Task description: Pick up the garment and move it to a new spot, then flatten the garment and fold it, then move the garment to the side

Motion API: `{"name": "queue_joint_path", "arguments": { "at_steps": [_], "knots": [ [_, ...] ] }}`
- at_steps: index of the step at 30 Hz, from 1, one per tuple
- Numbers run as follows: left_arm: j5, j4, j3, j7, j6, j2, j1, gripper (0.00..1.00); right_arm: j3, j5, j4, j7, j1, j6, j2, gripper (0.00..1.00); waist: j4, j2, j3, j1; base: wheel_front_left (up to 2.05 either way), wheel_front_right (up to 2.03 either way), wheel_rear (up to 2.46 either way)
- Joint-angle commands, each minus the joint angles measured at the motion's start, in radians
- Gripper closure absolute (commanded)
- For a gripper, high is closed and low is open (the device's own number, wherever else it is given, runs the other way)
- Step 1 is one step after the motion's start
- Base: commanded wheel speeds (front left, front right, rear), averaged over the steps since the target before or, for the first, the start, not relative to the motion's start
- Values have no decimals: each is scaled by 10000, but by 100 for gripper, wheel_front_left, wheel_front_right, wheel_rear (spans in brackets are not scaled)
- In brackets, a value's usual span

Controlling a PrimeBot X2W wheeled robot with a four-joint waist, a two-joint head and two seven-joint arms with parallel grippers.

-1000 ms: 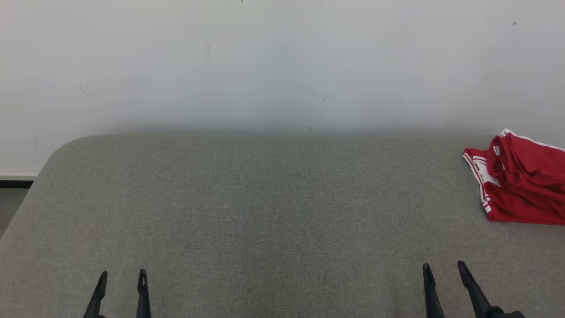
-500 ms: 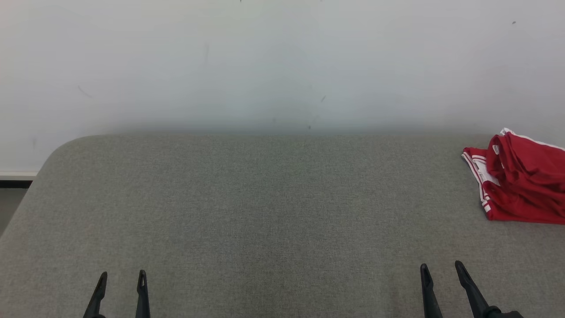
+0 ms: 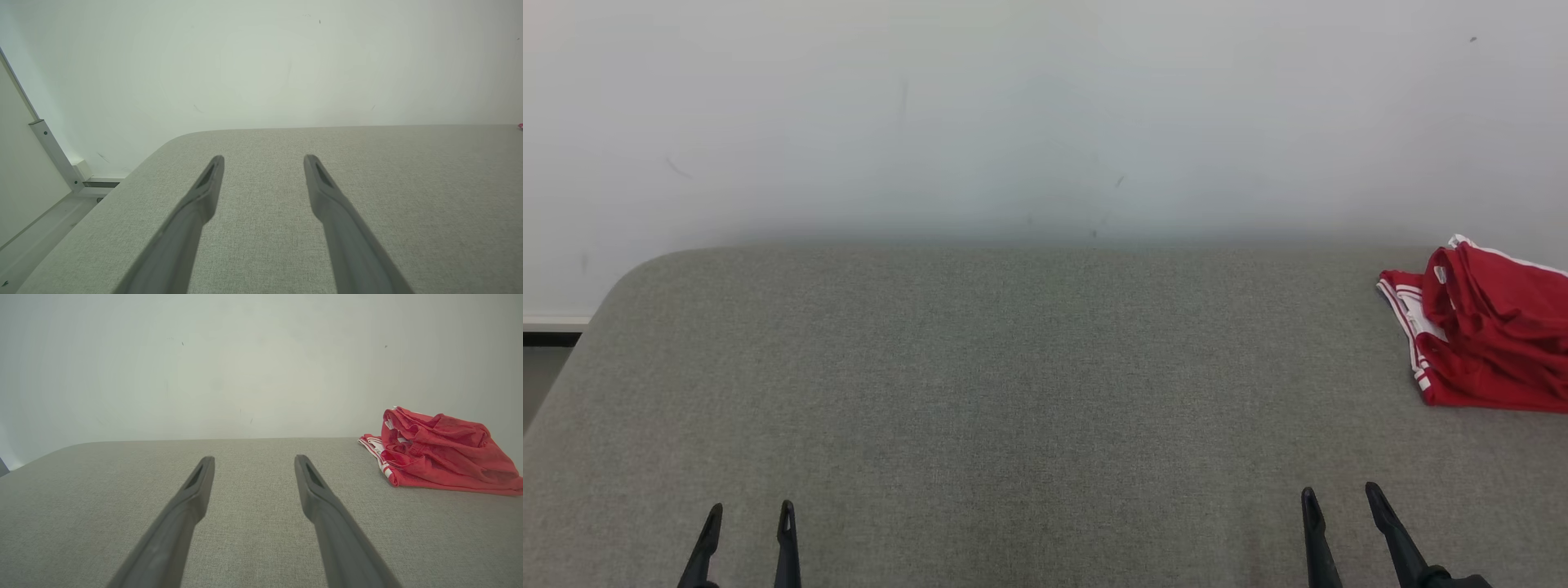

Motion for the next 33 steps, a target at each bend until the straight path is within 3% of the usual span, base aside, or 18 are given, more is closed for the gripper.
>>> {"name": "queue_joint_path", "arguments": {
  "at_steps": [1,19,20,25,33],
  "knots": [
    [-90,5,-14,9,28,43,59,0,-6,54,5,-59,3,-29,36,0,2,0,2,0,0,0,0],
    [-242,-93,-182,72,91,146,140,0,80,55,28,-53,66,-29,36,0,45,0,16,0,0,0,0],
    [-130,-34,-176,58,63,107,22,100,63,12,42,-6,2,0,0,100,44,0,16,0,0,0,0],
    [-190,458,-186,90,31,-50,138,100,62,101,523,76,102,0,4,100,40,0,20,0,0,0,0],
    [-1806,550,5,509,-94,-153,-127,100,11,1815,665,459,-224,-1,-15,100,-5,0,68,0,0,0,0]
  ]
}}
